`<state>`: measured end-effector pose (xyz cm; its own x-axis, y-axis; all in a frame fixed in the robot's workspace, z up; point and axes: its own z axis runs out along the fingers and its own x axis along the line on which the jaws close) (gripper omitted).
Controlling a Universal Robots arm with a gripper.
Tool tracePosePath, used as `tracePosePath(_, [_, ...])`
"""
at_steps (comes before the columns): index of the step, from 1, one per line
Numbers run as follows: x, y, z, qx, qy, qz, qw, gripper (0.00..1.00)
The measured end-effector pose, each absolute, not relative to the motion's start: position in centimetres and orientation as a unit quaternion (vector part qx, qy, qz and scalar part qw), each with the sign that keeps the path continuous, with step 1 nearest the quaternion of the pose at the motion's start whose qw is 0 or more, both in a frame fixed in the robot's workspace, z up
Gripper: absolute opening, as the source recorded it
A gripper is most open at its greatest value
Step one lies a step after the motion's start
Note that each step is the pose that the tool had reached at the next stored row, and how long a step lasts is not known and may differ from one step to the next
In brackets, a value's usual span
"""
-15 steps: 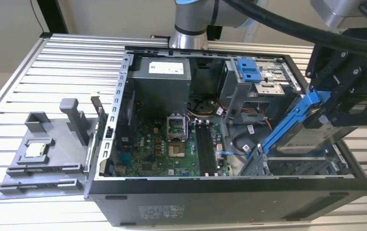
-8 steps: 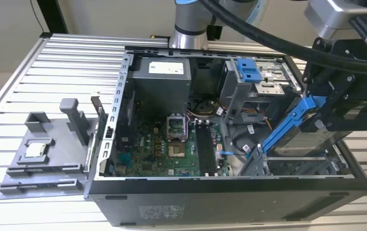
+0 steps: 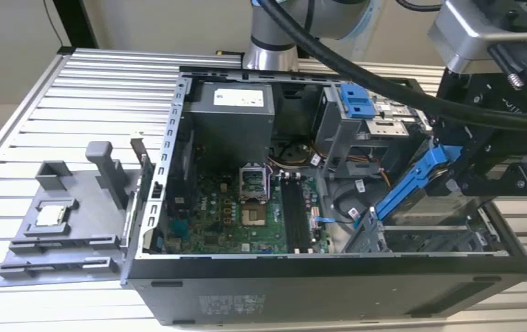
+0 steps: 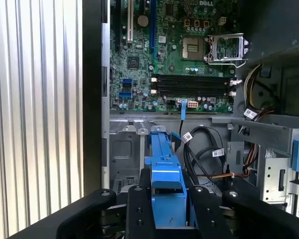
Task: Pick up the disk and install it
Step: 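Insert the disk into the insertion slot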
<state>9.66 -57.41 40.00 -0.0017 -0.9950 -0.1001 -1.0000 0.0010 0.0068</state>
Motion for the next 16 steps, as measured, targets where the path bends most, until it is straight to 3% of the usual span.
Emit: tracePosePath(16, [9.66, -57.41, 39.06, -0.706, 0.707, 0.038, 0.033, 0.0])
